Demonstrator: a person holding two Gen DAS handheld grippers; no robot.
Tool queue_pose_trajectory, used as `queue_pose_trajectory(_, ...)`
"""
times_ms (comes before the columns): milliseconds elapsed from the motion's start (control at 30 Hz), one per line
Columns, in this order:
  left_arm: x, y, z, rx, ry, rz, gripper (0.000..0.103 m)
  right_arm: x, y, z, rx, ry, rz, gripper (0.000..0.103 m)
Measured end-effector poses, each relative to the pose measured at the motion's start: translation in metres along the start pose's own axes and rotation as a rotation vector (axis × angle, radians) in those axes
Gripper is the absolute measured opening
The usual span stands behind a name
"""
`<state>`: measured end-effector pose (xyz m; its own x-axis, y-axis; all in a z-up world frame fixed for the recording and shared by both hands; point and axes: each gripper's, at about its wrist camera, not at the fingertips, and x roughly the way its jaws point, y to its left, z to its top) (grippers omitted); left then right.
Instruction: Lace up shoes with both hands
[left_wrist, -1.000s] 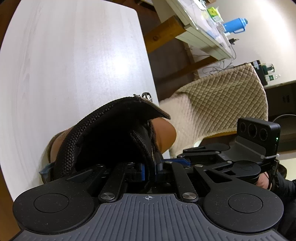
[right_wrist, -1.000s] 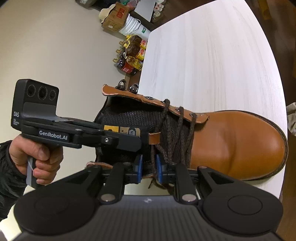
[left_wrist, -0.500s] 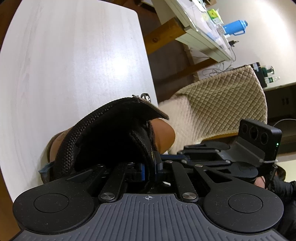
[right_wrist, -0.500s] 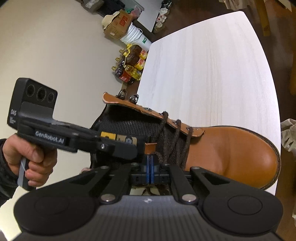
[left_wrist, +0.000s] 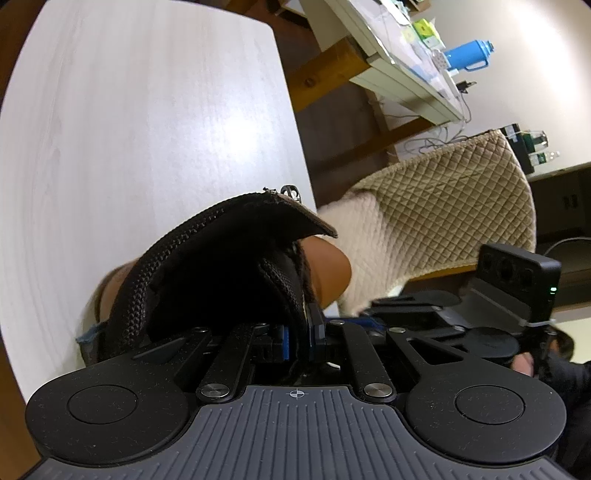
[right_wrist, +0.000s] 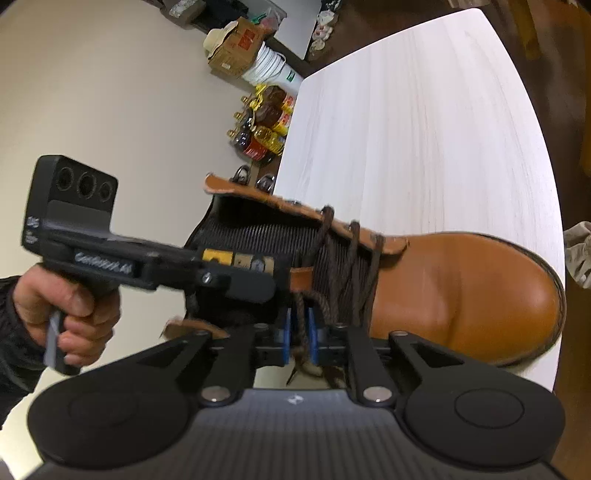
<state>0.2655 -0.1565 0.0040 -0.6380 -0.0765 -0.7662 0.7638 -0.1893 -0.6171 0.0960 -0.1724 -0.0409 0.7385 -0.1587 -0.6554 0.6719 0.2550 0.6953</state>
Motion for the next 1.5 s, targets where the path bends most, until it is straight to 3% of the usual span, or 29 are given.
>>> queue_pose_trajectory(267,0.012,-0.013,0.004,0.114,0.012,0.050,0.010,-0.020,0.005,0.007,-0.101,-0.028,-0.024,0.019)
queue_pose_trajectory(367,0.011,-0.026,0.002,0.194,-0.013,0.056,0.010,-0.025,0.003,0.012,-0.102,-0.083,-0.014,0.019)
queue_pose_trajectory(600,0.012,-0.041,-0.004,0.349,-0.035,0.097,0.010,-0.014,0.009,0.019,-0.170,-0.105,0.010,0.019)
queue_pose_trajectory(767,0.009,-0.042,-0.010,0.400,-0.048,0.106,0.010,-0.001,0.008,0.023,-0.179,-0.091,0.040,0.019)
queue_pose_trajectory(1100,0.008,-0.041,-0.018,0.449,-0.093,0.083,0.011,0.017,-0.009,0.030,-0.049,-0.082,0.115,0.016)
queue_pose_trajectory(1367,0.007,-0.042,-0.024,0.509,-0.100,0.082,0.013,0.031,-0.050,0.033,0.217,-0.043,0.263,0.013)
queue_pose_trajectory(1500,0.007,-0.042,-0.025,0.500,-0.099,0.084,0.013,0.031,-0.051,0.034,0.230,-0.024,0.240,0.003)
